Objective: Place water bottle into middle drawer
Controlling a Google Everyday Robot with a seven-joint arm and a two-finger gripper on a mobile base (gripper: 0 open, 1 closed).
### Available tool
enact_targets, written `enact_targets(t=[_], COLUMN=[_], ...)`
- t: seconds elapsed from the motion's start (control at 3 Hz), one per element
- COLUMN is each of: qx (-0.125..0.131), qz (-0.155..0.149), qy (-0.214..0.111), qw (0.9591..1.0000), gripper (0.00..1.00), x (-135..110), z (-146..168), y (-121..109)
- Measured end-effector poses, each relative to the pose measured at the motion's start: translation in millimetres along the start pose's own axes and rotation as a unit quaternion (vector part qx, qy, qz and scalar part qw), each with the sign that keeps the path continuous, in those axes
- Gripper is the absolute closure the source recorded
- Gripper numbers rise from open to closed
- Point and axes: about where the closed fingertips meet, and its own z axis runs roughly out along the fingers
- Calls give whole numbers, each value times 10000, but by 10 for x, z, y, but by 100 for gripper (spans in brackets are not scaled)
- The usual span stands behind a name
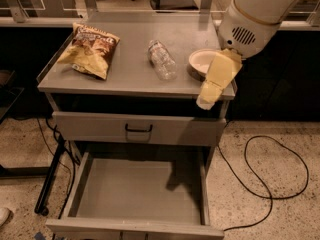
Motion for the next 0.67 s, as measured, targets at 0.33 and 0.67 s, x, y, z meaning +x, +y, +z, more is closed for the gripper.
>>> enact_targets(t=[0.33, 0.67], qx=[19, -111], qz=[73, 405], qy=[-102, -374], qw=[9999, 9984], gripper=[0, 0], x=[-38, -313], z=[7, 39], y=[-19, -155])
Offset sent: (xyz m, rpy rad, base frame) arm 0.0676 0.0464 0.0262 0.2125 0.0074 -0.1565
